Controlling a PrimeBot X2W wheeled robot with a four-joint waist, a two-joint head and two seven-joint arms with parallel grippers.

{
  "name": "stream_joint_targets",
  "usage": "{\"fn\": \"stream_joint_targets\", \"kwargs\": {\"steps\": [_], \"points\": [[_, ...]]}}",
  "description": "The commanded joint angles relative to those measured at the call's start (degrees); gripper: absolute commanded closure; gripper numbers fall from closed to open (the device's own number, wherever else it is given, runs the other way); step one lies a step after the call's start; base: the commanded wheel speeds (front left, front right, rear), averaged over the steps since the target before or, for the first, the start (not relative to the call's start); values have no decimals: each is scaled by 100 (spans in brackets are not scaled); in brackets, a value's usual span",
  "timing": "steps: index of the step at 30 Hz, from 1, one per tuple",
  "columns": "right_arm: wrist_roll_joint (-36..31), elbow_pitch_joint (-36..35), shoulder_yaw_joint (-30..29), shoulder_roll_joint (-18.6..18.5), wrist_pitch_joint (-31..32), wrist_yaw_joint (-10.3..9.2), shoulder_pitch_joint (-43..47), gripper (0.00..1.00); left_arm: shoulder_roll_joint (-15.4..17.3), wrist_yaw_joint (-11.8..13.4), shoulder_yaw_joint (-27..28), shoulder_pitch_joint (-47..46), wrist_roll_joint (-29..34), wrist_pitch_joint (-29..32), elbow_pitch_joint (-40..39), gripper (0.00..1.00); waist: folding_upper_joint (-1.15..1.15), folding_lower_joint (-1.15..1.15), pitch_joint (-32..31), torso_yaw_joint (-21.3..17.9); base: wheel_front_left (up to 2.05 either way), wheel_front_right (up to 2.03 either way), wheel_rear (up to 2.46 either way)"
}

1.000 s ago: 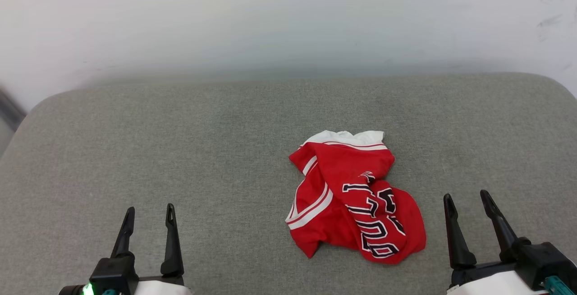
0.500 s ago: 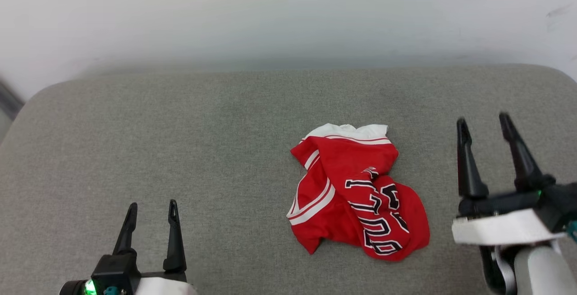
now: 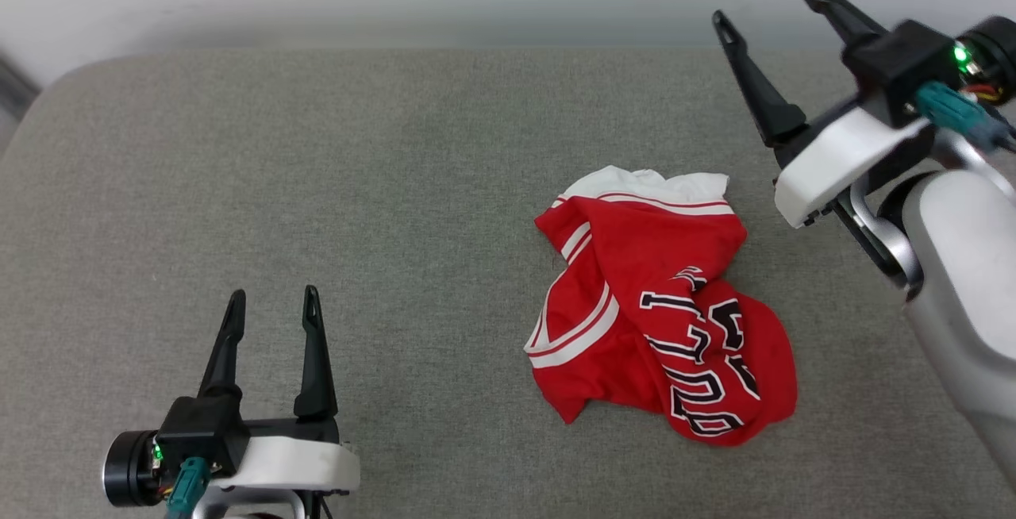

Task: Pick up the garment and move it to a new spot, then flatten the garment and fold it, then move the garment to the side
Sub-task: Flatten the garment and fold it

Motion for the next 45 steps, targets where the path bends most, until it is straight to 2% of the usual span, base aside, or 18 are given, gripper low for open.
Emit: {"fn": "stream_joint_targets", "kwargs": {"steps": [1,8,11,15,20,29,30,31,34,38,45], "points": [[109,78,197,-113,132,-2,-153,0,-11,-3,-5,-89,1,-15,-35,0,0,0,151,61,0,0,0],[2155,349,2664,-1123,2318,-2,-1715,0,-24,-14,-84,-448,-33,-15,-182,0,0,0,692,195,0,0,0],[2969,413,3397,-1409,3281,-2,-2235,0,-26,15,-177,-621,-104,-15,-252,0,0,0,944,287,0,0,0],[3653,540,4112,-1597,4265,-2,-2763,0,-25,48,-310,-843,-183,-15,-313,0,0,0,1270,416,0,0,0],[3962,747,4700,-1579,4643,-2,-2992,0,-26,125,-446,-1065,-273,-15,-358,0,0,0,1621,537,0,0,0],[3948,993,5083,-1519,4794,7,-2089,0,-26,208,-548,-1243,-372,-15,-272,0,0,0,1774,622,0,0,0],[3915,993,5089,-1507,4713,8,-2076,40,-25,214,-535,-1237,-371,-15,-254,0,0,0,1748,605,0,0,0],[3883,973,5084,-1493,4606,8,-2122,100,-25,219,-510,-1219,-366,-15,-231,0,0,0,1711,577,0,0,0],[3806,926,5013,-1526,4152,4,-2366,100,-25,213,-425,-1124,-329,-15,-183,0,0,0,1544,475,0,0,0],[3759,771,4950,-1748,3331,-2,-2723,100,-25,169,-350,-996,-294,-15,-127,0,0,0,1224,344,0,0,0],[4105,457,4678,-2677,2113,-2,-2367,100,-25,157,-218,-659,-245,-15,-124,0,0,0,708,117,0,0,0]]}}
